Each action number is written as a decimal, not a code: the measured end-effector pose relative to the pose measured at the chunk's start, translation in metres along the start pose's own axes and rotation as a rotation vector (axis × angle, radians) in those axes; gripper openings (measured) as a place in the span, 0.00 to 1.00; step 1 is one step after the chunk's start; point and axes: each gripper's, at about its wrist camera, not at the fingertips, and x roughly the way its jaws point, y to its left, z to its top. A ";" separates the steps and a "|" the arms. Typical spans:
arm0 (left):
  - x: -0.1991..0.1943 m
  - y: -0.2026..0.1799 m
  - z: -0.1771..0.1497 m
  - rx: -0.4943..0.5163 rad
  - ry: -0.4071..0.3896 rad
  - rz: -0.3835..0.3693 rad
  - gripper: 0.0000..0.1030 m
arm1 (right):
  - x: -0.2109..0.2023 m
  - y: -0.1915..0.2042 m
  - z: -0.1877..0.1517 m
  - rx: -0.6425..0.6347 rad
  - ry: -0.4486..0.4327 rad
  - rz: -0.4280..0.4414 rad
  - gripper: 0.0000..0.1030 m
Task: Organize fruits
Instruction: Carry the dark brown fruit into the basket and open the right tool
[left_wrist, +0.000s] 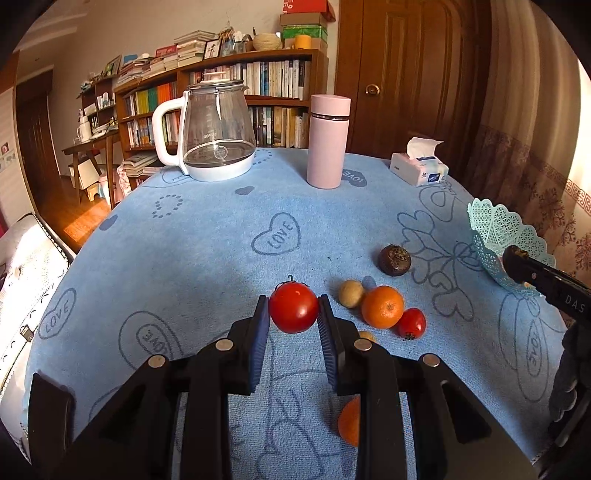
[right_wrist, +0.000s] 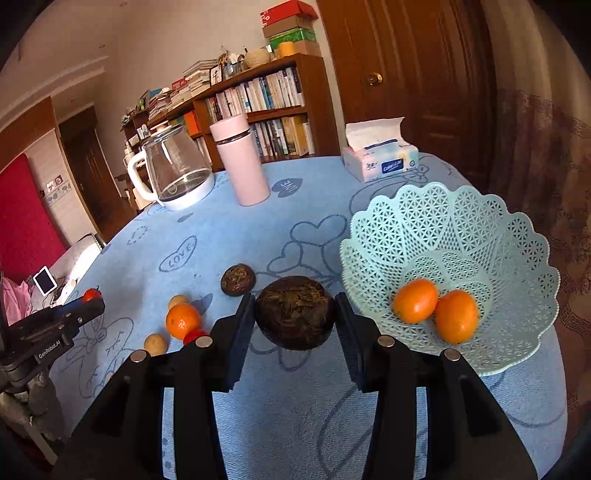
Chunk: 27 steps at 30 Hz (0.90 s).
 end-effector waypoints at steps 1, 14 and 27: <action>-0.001 -0.002 0.001 0.005 -0.002 -0.003 0.26 | -0.003 -0.007 0.003 0.016 -0.013 -0.018 0.44; 0.003 -0.039 0.015 0.071 -0.008 -0.043 0.26 | -0.020 -0.110 0.008 0.223 -0.060 -0.264 0.44; 0.014 -0.091 0.032 0.165 -0.020 -0.100 0.26 | -0.028 -0.128 0.003 0.290 -0.132 -0.305 0.58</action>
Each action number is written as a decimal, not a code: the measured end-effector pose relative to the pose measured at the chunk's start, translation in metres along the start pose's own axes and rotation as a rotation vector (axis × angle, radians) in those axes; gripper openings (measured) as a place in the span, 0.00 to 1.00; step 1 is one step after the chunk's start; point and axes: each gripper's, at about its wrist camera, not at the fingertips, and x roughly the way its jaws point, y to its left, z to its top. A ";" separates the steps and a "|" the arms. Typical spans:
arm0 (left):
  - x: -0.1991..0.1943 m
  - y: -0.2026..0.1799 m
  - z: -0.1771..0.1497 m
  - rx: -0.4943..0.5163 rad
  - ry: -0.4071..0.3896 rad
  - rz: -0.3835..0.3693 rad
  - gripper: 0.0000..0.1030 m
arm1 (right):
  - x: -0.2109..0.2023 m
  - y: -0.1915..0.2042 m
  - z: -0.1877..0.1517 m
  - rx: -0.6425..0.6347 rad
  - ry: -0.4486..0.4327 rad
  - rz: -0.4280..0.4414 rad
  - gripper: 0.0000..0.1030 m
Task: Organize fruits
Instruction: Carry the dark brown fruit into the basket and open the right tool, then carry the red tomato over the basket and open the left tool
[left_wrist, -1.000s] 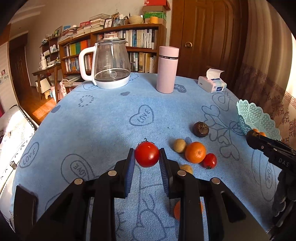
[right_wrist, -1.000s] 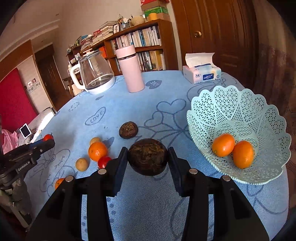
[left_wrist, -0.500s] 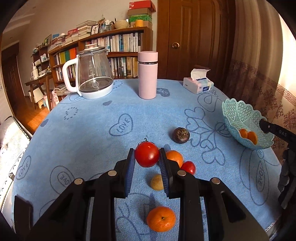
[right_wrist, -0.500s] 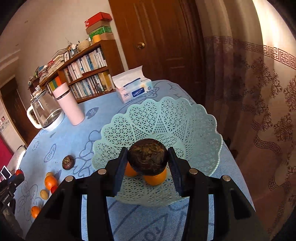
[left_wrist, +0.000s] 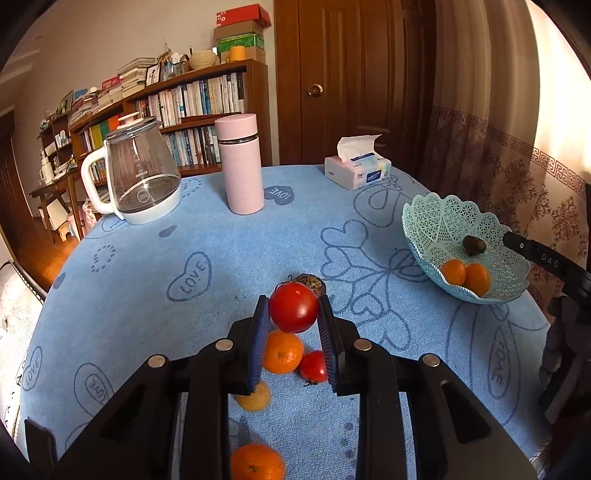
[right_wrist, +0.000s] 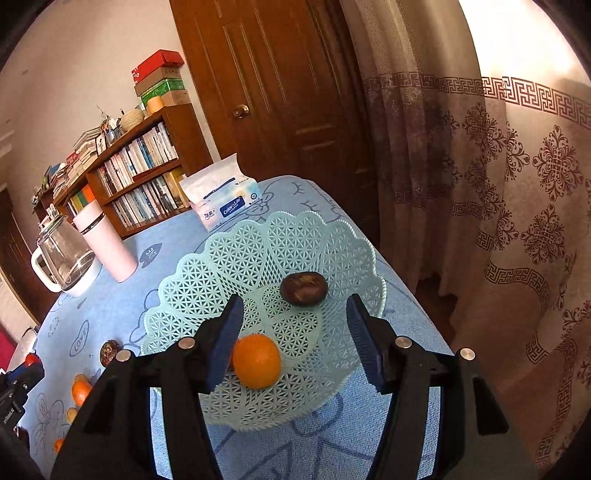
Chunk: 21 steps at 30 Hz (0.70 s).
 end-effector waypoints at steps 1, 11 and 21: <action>0.002 -0.005 0.002 0.011 -0.002 -0.006 0.26 | -0.001 -0.001 0.000 0.007 -0.005 -0.003 0.58; 0.034 -0.055 0.030 0.090 -0.002 -0.104 0.26 | -0.011 0.003 -0.004 -0.007 -0.088 -0.057 0.63; 0.068 -0.100 0.047 0.150 0.034 -0.165 0.26 | -0.013 -0.001 -0.006 0.009 -0.101 -0.074 0.64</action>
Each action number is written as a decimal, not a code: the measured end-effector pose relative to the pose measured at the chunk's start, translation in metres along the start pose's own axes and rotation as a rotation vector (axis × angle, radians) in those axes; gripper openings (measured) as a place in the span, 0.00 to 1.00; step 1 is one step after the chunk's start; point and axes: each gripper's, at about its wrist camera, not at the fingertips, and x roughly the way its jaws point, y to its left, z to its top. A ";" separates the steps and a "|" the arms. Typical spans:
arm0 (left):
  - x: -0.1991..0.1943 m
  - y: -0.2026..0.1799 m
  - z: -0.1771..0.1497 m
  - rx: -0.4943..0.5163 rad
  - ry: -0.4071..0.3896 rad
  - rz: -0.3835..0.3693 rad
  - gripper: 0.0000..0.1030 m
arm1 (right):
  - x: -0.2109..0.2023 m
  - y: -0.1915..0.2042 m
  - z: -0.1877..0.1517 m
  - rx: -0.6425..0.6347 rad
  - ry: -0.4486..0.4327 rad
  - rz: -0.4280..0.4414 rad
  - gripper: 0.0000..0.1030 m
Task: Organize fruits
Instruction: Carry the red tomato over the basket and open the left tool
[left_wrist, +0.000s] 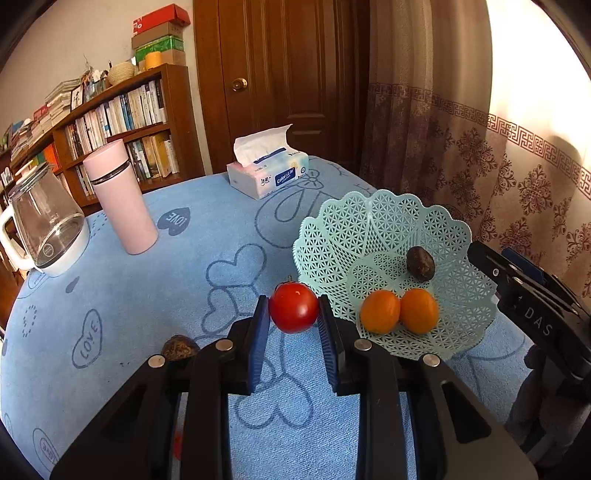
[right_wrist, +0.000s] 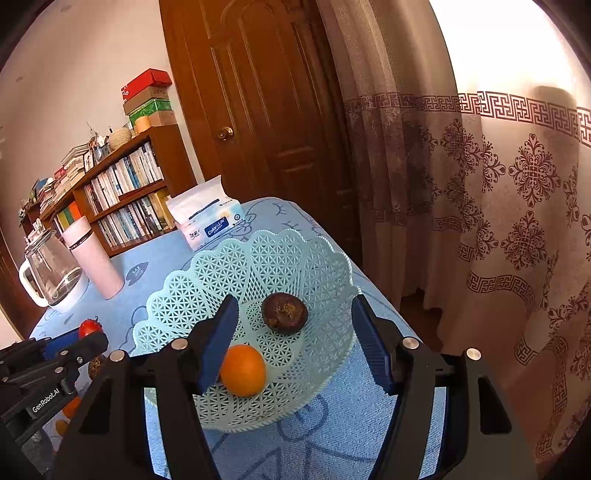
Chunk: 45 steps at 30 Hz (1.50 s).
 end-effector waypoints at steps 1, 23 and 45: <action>0.002 -0.002 0.002 0.004 -0.001 0.000 0.26 | 0.000 -0.001 0.000 0.002 -0.004 -0.004 0.64; 0.020 -0.021 0.019 0.053 -0.015 0.022 0.26 | -0.006 -0.008 0.002 0.026 -0.037 -0.047 0.74; 0.031 -0.031 0.020 0.092 -0.022 0.059 0.26 | -0.006 -0.010 0.003 0.037 -0.036 -0.047 0.75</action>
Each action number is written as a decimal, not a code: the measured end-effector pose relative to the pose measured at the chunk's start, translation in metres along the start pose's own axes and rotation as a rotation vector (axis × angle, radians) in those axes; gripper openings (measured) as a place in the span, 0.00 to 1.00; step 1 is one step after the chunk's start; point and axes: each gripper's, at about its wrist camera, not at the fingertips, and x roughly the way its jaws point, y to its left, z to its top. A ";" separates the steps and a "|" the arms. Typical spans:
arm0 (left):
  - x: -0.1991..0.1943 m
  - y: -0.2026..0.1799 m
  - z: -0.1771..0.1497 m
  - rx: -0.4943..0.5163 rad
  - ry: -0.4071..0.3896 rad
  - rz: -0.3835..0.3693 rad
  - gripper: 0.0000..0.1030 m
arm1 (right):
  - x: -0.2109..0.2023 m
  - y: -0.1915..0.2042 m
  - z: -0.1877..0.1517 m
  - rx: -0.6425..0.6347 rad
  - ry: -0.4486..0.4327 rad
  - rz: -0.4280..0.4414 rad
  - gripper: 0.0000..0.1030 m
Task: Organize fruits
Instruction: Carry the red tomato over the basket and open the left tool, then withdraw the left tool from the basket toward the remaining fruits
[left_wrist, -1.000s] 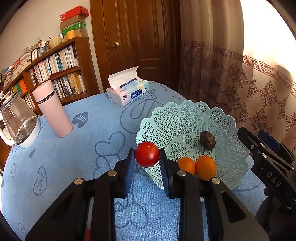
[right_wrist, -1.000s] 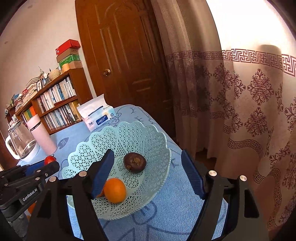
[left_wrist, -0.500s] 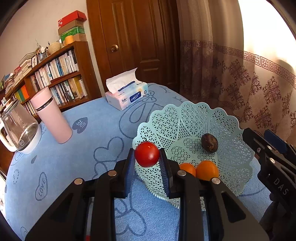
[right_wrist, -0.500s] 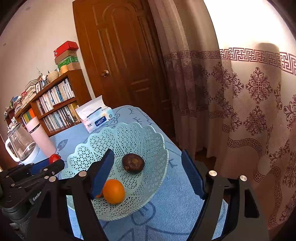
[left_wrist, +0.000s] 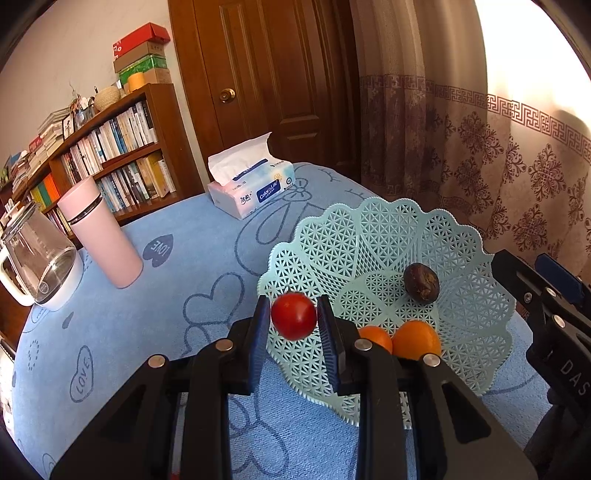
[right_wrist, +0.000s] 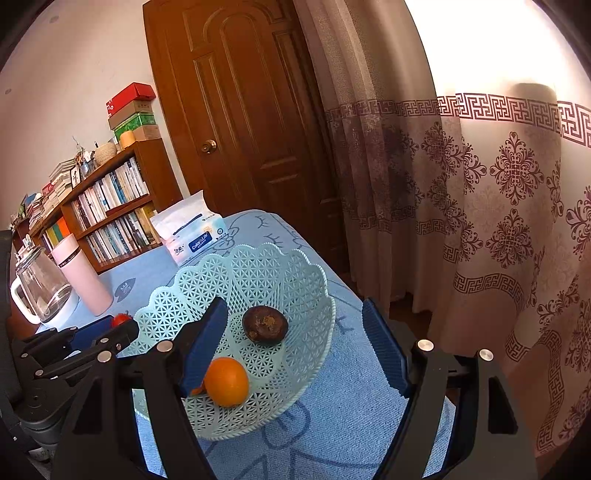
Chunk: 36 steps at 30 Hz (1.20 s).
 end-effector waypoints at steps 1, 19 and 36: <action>0.000 0.000 0.000 0.003 -0.006 0.006 0.26 | 0.000 0.000 0.000 0.000 0.000 0.000 0.75; -0.016 0.001 -0.001 0.032 -0.095 0.115 0.71 | 0.000 0.002 -0.002 0.000 0.002 0.010 0.75; -0.039 0.008 -0.007 0.027 -0.146 0.193 0.81 | -0.001 0.006 -0.002 -0.024 -0.005 0.031 0.75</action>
